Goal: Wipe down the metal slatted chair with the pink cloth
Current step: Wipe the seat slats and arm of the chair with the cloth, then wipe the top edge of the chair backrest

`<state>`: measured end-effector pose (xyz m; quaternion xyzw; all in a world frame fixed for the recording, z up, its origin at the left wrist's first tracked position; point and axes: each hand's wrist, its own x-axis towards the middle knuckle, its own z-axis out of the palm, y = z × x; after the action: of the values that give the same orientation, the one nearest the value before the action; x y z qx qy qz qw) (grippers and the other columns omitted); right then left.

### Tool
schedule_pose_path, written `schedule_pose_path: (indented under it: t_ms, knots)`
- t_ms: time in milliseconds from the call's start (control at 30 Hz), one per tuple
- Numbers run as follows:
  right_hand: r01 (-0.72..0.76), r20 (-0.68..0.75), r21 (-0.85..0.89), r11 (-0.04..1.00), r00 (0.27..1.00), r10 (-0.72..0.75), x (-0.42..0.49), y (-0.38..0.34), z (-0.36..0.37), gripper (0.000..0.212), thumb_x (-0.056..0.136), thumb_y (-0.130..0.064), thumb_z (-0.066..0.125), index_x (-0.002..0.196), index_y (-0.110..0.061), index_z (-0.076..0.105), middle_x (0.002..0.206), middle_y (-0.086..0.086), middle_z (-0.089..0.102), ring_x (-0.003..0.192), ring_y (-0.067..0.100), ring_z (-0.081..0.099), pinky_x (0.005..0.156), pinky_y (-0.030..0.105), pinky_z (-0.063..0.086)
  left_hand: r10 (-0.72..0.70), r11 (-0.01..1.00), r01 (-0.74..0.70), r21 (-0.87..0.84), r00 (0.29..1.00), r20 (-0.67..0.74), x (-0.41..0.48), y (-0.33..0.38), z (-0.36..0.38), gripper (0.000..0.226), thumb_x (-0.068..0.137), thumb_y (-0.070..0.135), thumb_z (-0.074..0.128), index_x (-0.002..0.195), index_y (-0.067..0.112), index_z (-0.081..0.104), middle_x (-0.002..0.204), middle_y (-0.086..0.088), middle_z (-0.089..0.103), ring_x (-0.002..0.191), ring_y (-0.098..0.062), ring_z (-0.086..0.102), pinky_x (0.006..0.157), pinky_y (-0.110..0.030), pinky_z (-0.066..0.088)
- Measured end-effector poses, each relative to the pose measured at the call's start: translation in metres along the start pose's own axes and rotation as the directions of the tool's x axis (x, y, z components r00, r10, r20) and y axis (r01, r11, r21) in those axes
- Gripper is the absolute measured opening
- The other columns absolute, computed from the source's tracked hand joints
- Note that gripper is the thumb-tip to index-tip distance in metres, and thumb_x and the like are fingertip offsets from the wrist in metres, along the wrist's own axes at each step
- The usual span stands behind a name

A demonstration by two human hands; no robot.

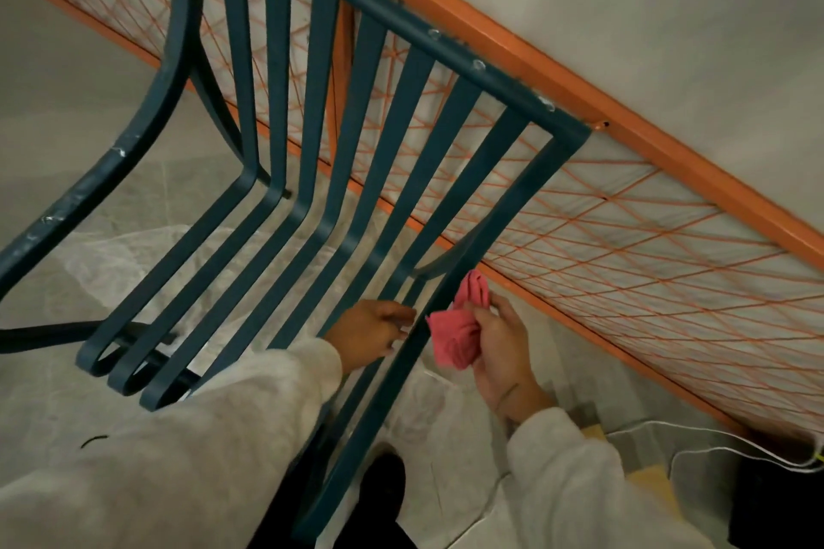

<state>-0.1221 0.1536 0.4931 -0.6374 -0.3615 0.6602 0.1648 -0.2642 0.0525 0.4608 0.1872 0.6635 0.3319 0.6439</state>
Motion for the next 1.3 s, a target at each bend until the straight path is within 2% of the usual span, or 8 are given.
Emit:
schedule_pose_path:
  t_ms: [100, 267, 600, 733, 900, 1033, 1167, 1300]
  knots:
    - [0.117, -0.036, 0.061, 0.991, 0.993, -0.115, 0.019, -0.044, 0.001, 0.027, 0.093, -0.007, 0.059, 0.11, -0.025, 0.068, 0.111, 0.008, 0.071, 0.102, 0.026, 0.066, 0.094, 0.045, 0.055, 0.088, 0.994, -0.087, 0.07, 0.996, -0.006, 0.015, 0.036, 0.005, 0.041, 0.086, 0.009, 0.052, 0.117, 0.033, 0.064, 0.132, 0.0, 0.06, 0.12, -0.022, 0.056, 0.107, -0.048, 0.042]
    - [0.285, -0.089, 0.115, 0.952, 0.957, -0.276, 0.026, -0.104, 0.0, 0.03, 0.092, -0.003, 0.059, 0.099, -0.03, 0.07, 0.095, -0.002, 0.073, 0.093, 0.02, 0.067, 0.087, 0.04, 0.056, 0.289, 0.936, -0.278, 0.218, 0.957, -0.019, 0.034, 0.095, 0.016, 0.052, 0.092, 0.003, 0.042, 0.137, 0.027, 0.049, 0.14, 0.0, 0.052, 0.129, -0.02, 0.048, 0.108, -0.032, 0.037]
    - [0.648, -0.067, -0.165, 0.743, 0.745, -0.664, 0.007, -0.181, 0.004, 0.031, 0.095, -0.011, 0.062, 0.12, -0.029, 0.069, 0.113, -0.013, 0.068, 0.087, -0.004, 0.067, 0.073, 0.02, 0.058, 0.287, 0.943, -0.287, 0.168, 0.958, 0.028, 0.032, 0.12, 0.005, 0.04, 0.095, 0.009, 0.042, 0.126, 0.029, 0.059, 0.13, 0.006, 0.06, 0.122, -0.016, 0.054, 0.106, -0.034, 0.042]
    - [0.7, 0.139, -0.289, 0.653, 0.705, -0.695, -0.022, -0.181, 0.034, 0.032, 0.095, -0.01, 0.061, 0.121, -0.029, 0.066, 0.104, -0.026, 0.062, 0.084, -0.015, 0.063, 0.072, 0.011, 0.055, 0.297, 0.943, -0.284, 0.174, 0.953, -0.056, 0.002, 0.126, -0.011, 0.033, 0.093, 0.018, 0.049, 0.121, 0.025, 0.062, 0.127, -0.002, 0.062, 0.119, -0.023, 0.057, 0.106, -0.043, 0.042]
    - [0.723, 0.265, -0.307, 0.619, 0.689, -0.675, -0.056, -0.169, 0.045, 0.037, 0.095, -0.018, 0.062, 0.126, -0.039, 0.062, 0.121, -0.016, 0.062, 0.101, -0.002, 0.062, 0.083, 0.014, 0.055, 0.438, 0.889, -0.374, 0.266, 0.863, -0.25, -0.058, 0.156, -0.046, 0.037, 0.093, 0.01, 0.055, 0.128, 0.019, 0.058, 0.127, 0.002, 0.063, 0.117, -0.012, 0.057, 0.107, -0.033, 0.042]
    - [0.743, 0.297, -0.263, 0.615, 0.669, -0.682, -0.095, -0.175, 0.038, 0.037, 0.094, -0.024, 0.062, 0.119, -0.052, 0.06, 0.121, -0.016, 0.063, 0.105, 0.007, 0.065, 0.085, 0.033, 0.06, 0.51, 0.857, -0.417, 0.302, 0.765, -0.392, -0.122, 0.173, -0.061, 0.033, 0.092, 0.013, 0.059, 0.124, 0.021, 0.061, 0.119, 0.009, 0.065, 0.112, -0.008, 0.059, 0.099, -0.028, 0.047]
    - [0.73, 0.274, -0.237, 0.641, 0.683, -0.677, -0.133, -0.181, 0.027, 0.036, 0.094, -0.024, 0.062, 0.121, -0.047, 0.06, 0.117, -0.013, 0.064, 0.095, 0.005, 0.066, 0.071, 0.021, 0.06, 0.572, 0.816, -0.439, 0.375, 0.704, -0.421, -0.179, 0.183, -0.068, 0.03, 0.093, 0.015, 0.057, 0.122, 0.022, 0.06, 0.113, 0.014, 0.063, 0.101, 0.002, 0.057, 0.075, -0.003, 0.04]
    - [0.719, 0.233, -0.226, 0.658, 0.696, -0.68, -0.167, -0.178, 0.02, 0.035, 0.094, -0.024, 0.062, 0.115, -0.05, 0.059, 0.108, -0.01, 0.068, 0.086, 0.005, 0.068, 0.064, 0.022, 0.059, 0.602, 0.797, -0.464, 0.386, 0.653, -0.46, -0.218, 0.185, -0.085, 0.028, 0.092, 0.016, 0.06, 0.117, 0.027, 0.062, 0.107, 0.018, 0.064, 0.099, 0.003, 0.059, 0.085, -0.01, 0.046]
